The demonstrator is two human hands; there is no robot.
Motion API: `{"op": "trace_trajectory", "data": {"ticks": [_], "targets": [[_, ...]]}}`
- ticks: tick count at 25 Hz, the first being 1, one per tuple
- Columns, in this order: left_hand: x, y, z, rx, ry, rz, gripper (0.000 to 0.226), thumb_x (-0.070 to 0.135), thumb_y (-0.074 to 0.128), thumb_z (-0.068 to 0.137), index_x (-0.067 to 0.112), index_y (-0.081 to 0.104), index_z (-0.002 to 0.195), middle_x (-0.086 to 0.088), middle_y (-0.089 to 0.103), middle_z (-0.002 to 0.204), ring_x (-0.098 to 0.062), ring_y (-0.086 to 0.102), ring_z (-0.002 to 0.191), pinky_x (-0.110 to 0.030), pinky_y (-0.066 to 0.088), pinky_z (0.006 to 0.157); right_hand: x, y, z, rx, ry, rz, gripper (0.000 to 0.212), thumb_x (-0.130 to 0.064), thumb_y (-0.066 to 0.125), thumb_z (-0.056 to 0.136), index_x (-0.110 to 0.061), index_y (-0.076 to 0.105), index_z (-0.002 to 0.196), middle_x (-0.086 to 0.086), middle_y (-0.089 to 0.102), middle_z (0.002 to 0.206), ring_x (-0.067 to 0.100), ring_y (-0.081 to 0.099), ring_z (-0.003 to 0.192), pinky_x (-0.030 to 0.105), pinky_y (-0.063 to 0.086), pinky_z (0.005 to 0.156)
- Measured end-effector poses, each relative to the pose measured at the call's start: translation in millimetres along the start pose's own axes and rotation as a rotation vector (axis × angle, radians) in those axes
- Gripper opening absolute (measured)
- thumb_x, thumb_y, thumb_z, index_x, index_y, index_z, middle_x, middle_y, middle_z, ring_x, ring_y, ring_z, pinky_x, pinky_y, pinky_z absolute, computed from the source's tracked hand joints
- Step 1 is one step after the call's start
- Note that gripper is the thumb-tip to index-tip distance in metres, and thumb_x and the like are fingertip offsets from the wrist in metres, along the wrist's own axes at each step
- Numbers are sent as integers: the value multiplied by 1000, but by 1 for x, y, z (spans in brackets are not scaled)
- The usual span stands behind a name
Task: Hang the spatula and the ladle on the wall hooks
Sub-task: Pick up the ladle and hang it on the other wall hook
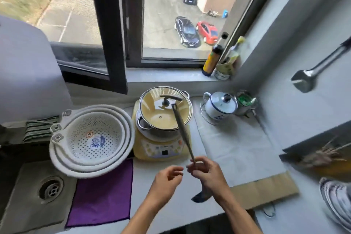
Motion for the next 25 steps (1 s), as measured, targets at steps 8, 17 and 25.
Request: {"op": "trace_trajectory", "data": {"ticks": [8, 17, 25], "targets": [[73, 70, 19, -70, 215, 12, 39, 31, 73, 71, 25, 65, 109, -4, 78, 86, -13, 73, 81, -32, 59, 80, -59, -44, 9, 346, -117, 581, 31, 14, 51, 92, -10, 57, 111, 18, 70, 94, 28, 69, 79, 33, 62, 72], [160, 155, 62, 11, 351, 146, 13, 20, 69, 71, 25, 70, 83, -2, 70, 58, -9, 60, 54, -20, 49, 55, -115, -174, 52, 414, -312, 568, 15, -2, 50, 98, -8, 63, 104, 11, 70, 81, 18, 69, 62, 30, 61, 62], [221, 268, 123, 252, 576, 326, 23, 33, 72, 74, 21, 56, 62, 9, 52, 50, -4, 50, 51, -23, 46, 56, -165, -313, 69, 320, -458, 544, 9, -7, 66, 89, -13, 69, 95, 8, 69, 76, 25, 69, 61, 39, 62, 61]]}}
Point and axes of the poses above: each hand's wrist, its own z-axis towards the middle knuckle, its own y-axis out of the palm, x = y × z, the point moved 1 cm from there along z, towards the middle knuckle
